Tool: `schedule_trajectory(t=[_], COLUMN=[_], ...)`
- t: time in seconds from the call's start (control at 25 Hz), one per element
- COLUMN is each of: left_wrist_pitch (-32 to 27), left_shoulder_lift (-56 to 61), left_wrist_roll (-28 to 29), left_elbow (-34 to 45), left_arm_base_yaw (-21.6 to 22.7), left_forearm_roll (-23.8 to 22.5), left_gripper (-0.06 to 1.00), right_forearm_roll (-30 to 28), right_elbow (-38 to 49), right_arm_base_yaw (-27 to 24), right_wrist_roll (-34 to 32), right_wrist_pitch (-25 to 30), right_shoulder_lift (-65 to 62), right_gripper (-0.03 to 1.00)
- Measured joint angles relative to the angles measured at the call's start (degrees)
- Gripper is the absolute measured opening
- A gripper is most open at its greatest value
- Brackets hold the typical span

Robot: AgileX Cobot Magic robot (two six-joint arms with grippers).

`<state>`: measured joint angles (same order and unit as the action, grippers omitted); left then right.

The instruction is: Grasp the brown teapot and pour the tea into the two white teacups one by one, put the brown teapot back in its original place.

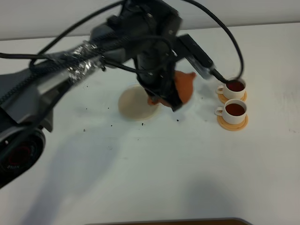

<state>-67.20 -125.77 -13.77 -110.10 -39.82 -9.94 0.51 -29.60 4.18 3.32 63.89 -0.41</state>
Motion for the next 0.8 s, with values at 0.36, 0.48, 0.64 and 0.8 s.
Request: schedule_trajectory(t=[0.36, 0.48, 0.64, 0.8], left_wrist_pitch=[0.0, 0.0, 0.0, 0.92], left_shoulder_lift=[0.0, 0.0, 0.0, 0.49], left_wrist_roll=[4.49, 5.23, 5.86, 6.88], left_elbow=[0.97, 3.44, 8.26, 12.43], left_arm_base_yaw=[6.04, 6.85, 8.76, 9.56], left_forearm_roll=[2.4, 2.66, 2.7, 2.4], left_gripper=[0.14, 0.14, 0.14, 0.14], right_forearm_roll=[0.0, 0.0, 0.0, 0.0], right_elbow=[0.0, 0.0, 0.0, 0.0], right_arm_base_yaw=[0.0, 0.0, 0.0, 0.0], right_wrist_roll=[0.0, 0.0, 0.0, 0.0], right_wrist_pitch=[0.0, 0.0, 0.0, 0.0], right_shoulder_lift=[0.0, 0.0, 0.0, 0.0], right_gripper=[0.24, 0.24, 0.24, 0.24])
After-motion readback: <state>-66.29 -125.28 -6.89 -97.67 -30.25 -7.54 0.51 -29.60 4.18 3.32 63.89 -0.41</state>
